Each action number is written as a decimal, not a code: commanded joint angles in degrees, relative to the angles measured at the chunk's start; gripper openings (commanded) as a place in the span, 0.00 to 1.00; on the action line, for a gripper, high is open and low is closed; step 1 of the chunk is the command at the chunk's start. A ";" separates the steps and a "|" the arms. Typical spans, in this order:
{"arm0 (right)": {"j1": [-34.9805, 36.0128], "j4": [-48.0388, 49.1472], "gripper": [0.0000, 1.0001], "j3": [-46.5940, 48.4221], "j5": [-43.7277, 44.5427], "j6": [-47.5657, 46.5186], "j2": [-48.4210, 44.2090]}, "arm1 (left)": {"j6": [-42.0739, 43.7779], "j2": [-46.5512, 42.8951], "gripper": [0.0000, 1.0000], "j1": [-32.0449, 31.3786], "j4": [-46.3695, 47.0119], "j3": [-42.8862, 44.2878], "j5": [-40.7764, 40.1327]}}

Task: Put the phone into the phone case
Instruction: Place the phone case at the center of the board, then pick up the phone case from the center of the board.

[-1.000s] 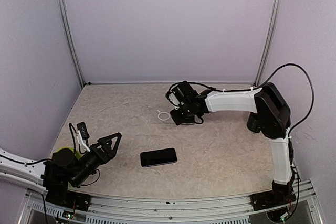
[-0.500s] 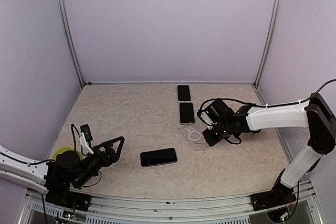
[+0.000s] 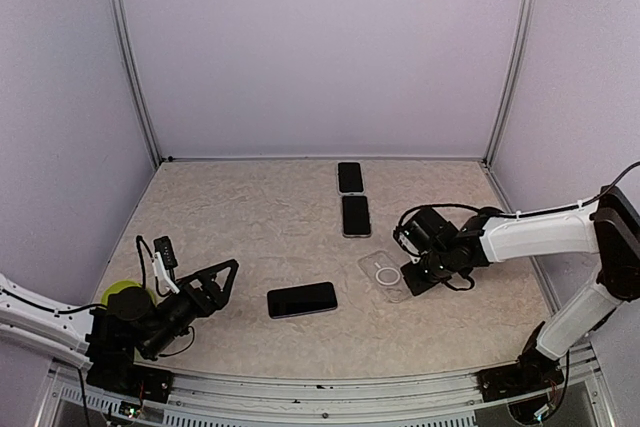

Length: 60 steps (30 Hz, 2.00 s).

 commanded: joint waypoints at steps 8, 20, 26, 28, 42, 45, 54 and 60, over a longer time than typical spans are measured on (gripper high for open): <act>-0.08 -5.26 0.11 1.85 6.80 3.25 7.67 | 0.95 -2.28 0.99 -0.34 -0.26 0.69 -0.43; 1.23 -9.19 0.53 5.10 7.17 3.89 2.68 | 0.97 -1.14 0.99 -0.34 0.43 0.87 -0.28; 7.50 -5.58 0.52 7.13 2.34 -0.67 -0.08 | 1.07 0.40 0.99 -0.34 2.12 1.04 -0.05; 7.90 -4.17 0.51 7.86 0.36 -1.93 0.58 | 1.01 1.30 0.99 -0.34 2.61 1.34 0.33; 7.33 -3.86 0.42 23.55 -2.12 -7.57 19.64 | 0.43 2.11 0.99 -0.34 1.60 2.19 1.20; 6.90 -3.33 0.42 25.79 -3.36 -8.12 22.60 | 0.18 1.57 0.99 -0.34 0.71 2.21 0.98; 5.80 -2.53 0.42 26.98 -3.15 -8.63 23.60 | 0.38 0.31 0.99 -0.34 -0.01 2.01 0.42; 4.33 -1.76 0.43 25.72 -3.06 -8.71 22.67 | 0.22 1.95 0.99 -0.34 1.46 2.02 0.88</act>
